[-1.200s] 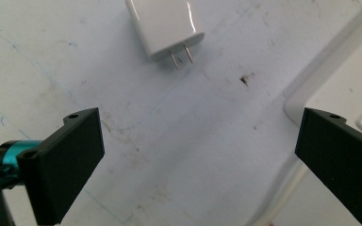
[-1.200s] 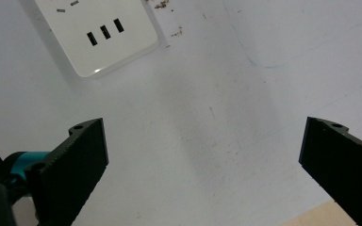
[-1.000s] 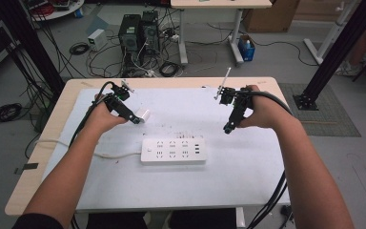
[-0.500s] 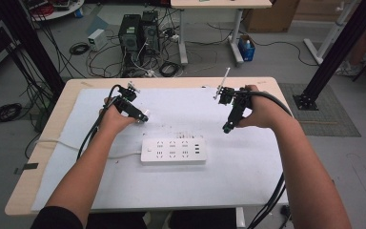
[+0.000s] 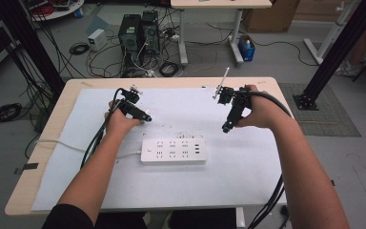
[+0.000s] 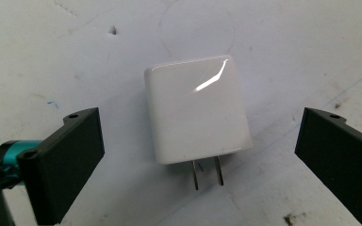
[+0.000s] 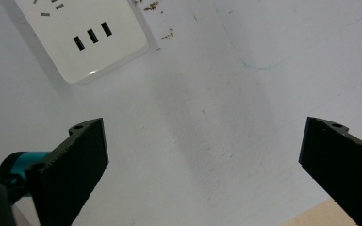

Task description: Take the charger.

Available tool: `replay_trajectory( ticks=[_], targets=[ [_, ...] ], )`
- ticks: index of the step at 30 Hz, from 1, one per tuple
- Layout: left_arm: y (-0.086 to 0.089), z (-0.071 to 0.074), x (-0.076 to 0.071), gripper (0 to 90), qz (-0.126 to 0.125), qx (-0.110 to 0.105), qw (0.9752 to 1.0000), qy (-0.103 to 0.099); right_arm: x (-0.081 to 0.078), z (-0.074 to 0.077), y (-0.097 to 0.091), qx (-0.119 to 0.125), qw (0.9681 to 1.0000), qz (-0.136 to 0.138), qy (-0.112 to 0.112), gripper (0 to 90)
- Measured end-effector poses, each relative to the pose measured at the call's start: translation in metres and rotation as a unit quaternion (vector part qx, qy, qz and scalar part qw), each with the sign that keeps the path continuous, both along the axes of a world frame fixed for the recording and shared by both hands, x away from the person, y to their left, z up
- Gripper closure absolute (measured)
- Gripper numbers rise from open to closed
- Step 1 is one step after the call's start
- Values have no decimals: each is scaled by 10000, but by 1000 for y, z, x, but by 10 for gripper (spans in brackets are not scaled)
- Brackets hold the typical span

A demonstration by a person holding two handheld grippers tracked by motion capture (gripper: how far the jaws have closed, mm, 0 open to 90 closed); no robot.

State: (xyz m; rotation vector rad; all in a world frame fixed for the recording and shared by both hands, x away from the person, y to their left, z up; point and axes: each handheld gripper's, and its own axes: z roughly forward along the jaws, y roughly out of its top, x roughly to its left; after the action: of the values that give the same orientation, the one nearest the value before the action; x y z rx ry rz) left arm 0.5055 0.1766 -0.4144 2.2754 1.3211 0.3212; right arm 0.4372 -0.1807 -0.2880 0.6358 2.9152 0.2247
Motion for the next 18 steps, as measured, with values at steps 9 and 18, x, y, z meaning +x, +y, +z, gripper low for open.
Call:
replay_trajectory(
  ticks=[9, 18],
  targets=[
    [0, -4, 3, 89, 176, -23, 9998, -49, 1, 0, -1, -15, 10000, -33, 0, 12],
    [-1, -7, 5, 169, 183, -94, 9998, -5, 2, 0, -1, -2, 10000, -39, -24, 12]
  ],
)
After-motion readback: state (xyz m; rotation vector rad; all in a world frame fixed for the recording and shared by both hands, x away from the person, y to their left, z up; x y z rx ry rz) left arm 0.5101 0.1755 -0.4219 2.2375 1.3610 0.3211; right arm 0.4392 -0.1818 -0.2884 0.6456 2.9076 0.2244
